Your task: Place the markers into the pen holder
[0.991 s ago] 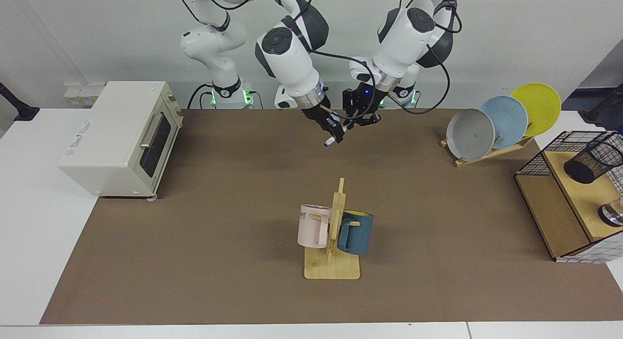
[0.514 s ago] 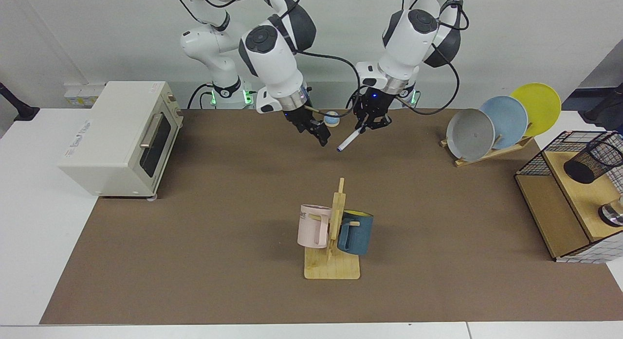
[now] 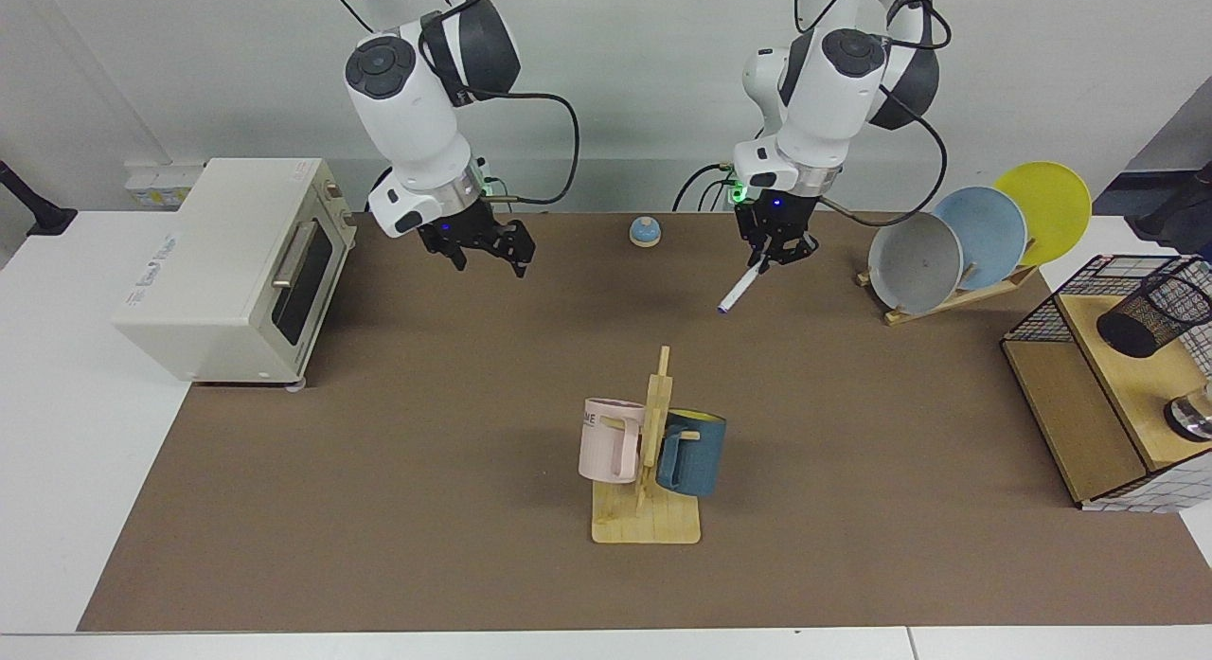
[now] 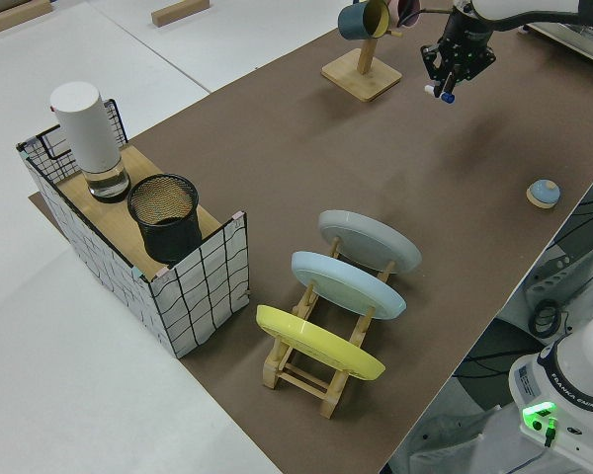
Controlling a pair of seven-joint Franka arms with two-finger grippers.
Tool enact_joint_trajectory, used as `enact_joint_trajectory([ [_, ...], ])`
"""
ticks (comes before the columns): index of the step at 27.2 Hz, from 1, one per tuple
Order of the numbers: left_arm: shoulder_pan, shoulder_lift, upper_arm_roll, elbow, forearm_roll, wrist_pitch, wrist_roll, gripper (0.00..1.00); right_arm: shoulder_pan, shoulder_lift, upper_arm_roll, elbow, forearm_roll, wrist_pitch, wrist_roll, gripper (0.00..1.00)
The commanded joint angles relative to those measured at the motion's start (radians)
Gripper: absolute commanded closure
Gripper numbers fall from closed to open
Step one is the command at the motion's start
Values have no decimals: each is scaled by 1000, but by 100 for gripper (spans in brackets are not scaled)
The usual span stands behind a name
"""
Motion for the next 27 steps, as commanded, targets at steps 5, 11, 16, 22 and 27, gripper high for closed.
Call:
enact_joint_trajectory([
  [5,95,46,-4,86,173,-142,83,100,-57,-58,-3,1,-156,-36,-193,0],
  [11,119,99,-4,189,296,-234,152,100,-111,-58,0,44,-154,-19,-229,0],
  [16,147,147,-2,267,417,-290,248,100,-136,-64,2,43,-142,-16,-229,0],
  [22,193,165,-2,306,574,-305,443,100,-149,-65,2,41,-142,-16,-232,0],
  [27,207,191,1,358,703,-348,573,100,-149,-65,0,34,-140,-16,-230,0],
])
